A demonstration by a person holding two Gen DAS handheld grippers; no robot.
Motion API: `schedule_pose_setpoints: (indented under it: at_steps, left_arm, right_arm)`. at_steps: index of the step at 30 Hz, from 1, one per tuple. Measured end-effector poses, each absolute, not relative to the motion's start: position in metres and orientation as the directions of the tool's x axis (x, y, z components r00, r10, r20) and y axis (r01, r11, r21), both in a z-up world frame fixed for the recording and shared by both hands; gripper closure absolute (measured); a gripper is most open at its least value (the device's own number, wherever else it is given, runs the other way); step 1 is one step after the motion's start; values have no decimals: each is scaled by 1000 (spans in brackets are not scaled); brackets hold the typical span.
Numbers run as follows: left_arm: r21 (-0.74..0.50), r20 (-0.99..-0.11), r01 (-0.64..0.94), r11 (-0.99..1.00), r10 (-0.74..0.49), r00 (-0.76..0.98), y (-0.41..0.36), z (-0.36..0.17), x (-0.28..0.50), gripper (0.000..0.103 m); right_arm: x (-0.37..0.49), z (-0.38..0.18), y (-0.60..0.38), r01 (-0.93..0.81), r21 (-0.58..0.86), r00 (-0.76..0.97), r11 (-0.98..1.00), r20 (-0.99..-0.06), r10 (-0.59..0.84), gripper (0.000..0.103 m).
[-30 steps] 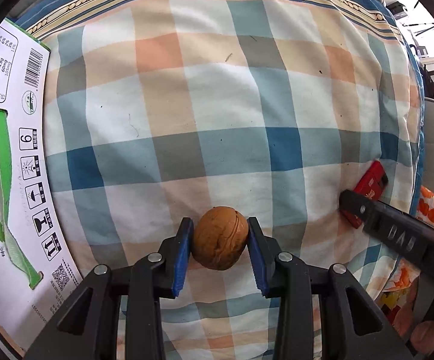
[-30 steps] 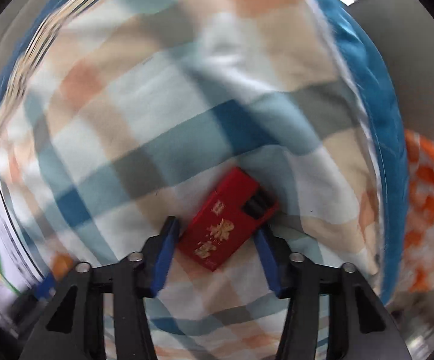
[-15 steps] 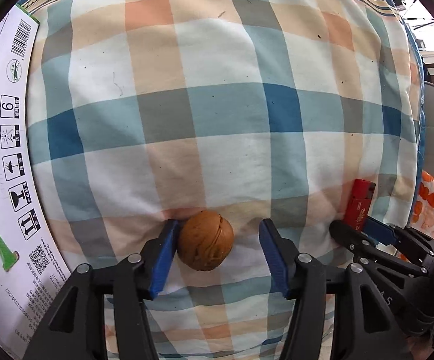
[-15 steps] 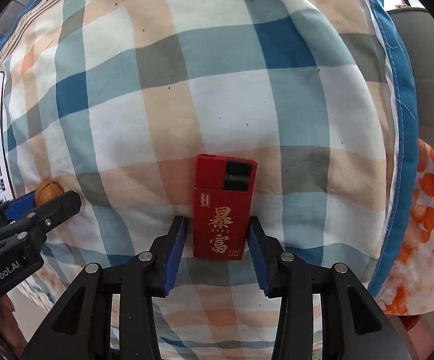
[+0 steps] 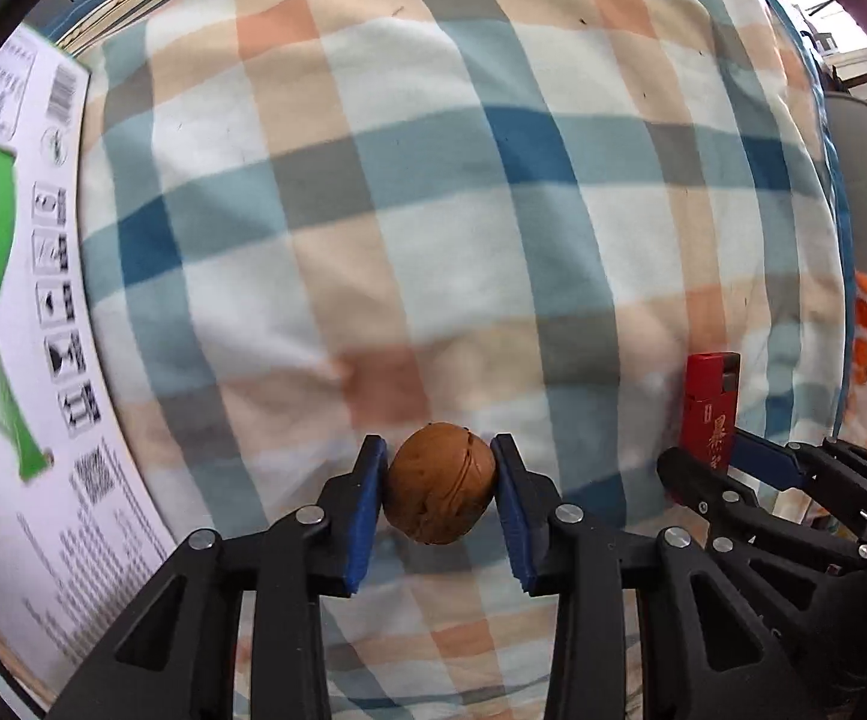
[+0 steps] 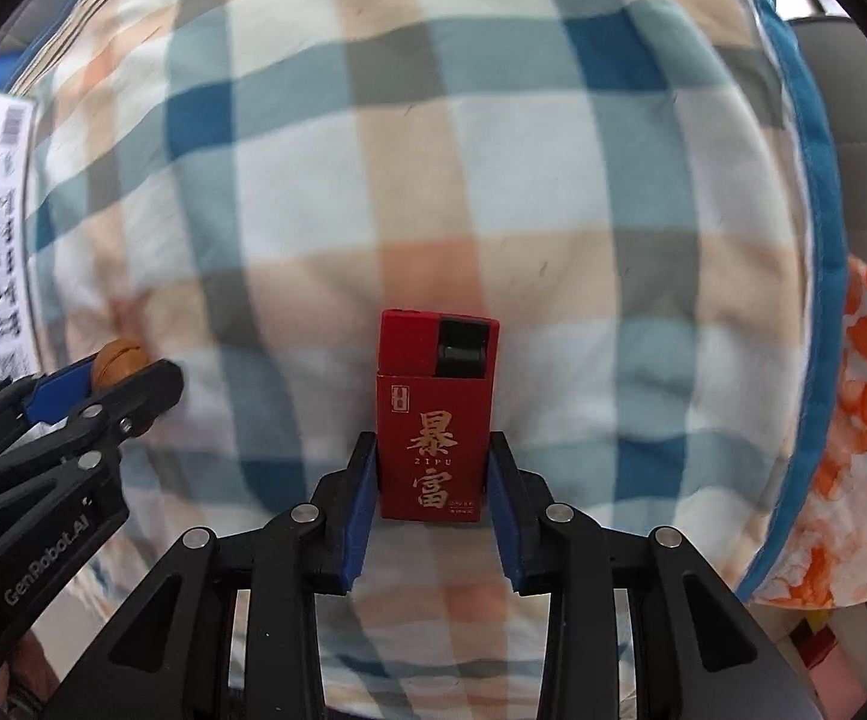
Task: Organize rigid objects
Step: 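Carry the walnut with left tool while right tool carries the red box over the box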
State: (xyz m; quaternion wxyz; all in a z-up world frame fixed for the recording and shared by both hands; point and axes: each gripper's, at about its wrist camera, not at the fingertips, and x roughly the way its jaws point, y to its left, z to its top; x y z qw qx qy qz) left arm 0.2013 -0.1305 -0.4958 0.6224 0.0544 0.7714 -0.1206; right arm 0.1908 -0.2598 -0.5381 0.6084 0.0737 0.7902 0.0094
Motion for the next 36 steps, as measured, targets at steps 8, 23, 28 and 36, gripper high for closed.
schedule_pose_setpoints:
  at_steps: [8, 23, 28, 36]
  left_arm:
    - [-112, -968, 204, 973, -60, -245, -129, -510, 180, 70]
    - [-126, -984, 237, 963, -92, -150, -136, -465, 164, 70]
    - [-177, -984, 260, 949, -169, -54, -136, -407, 151, 70]
    - [-151, -967, 310, 939, -205, 149, -94, -309, 145, 70]
  right_arm:
    - [169, -547, -260, 117, 79, -236, 990, -966, 105, 65]
    - [150, -515, -244, 183, 56, -158, 982, -984, 85, 67]
    - [140, -461, -238, 159, 105, -66, 982, -991, 117, 67]
    - [139, -362, -203, 42, 155, 89, 987, -985, 151, 67]
